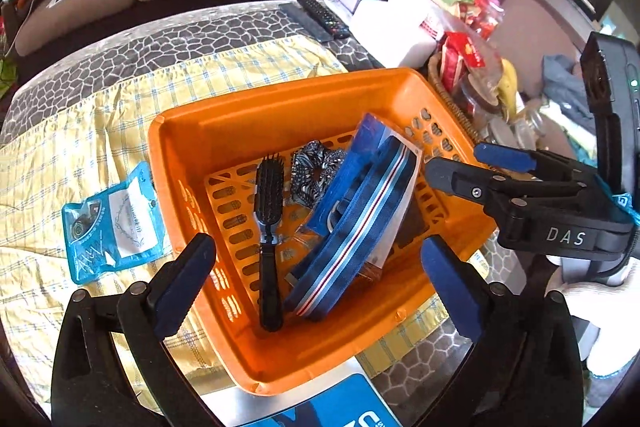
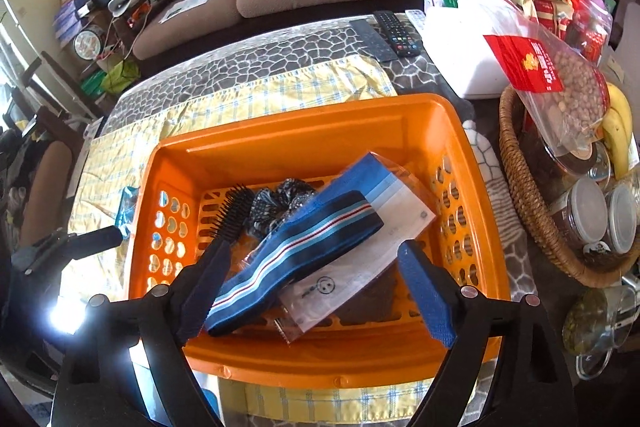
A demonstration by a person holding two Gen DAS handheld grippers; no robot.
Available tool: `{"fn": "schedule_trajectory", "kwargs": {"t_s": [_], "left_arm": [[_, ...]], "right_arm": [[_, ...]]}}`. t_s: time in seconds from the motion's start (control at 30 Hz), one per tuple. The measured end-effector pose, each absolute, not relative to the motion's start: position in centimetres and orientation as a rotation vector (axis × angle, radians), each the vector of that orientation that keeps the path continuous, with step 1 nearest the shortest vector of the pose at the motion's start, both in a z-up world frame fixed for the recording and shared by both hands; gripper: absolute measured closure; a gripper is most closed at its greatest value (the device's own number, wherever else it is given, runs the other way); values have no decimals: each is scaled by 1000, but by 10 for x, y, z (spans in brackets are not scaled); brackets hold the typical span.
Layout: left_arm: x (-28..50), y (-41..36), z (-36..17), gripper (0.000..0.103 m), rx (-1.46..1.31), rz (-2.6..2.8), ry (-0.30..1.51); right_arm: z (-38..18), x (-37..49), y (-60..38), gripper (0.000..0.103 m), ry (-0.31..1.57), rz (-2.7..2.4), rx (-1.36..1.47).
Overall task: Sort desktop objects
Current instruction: 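Withdraw both tools from the basket toward the blue zip packet, then move the left tool onto the blue zip packet of shoelaces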
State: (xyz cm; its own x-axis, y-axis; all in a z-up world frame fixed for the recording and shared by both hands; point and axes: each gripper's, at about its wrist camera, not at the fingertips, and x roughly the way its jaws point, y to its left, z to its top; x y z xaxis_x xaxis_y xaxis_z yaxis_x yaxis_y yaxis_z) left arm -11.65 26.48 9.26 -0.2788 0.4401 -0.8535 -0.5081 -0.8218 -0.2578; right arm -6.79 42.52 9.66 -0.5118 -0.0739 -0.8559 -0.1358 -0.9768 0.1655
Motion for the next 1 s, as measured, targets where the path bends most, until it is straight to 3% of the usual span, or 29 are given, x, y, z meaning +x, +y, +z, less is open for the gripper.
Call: {"fn": "schedule_trajectory", "kwargs": {"t_s": [0.23, 1.0], "left_arm": [[-113, 228, 106, 0, -1365, 2180, 83], [-126, 51, 118, 0, -1377, 2362, -63]], "right_arm": [[114, -64, 398, 0, 229, 2690, -1508], [134, -91, 257, 0, 6, 2832, -1520]]}}
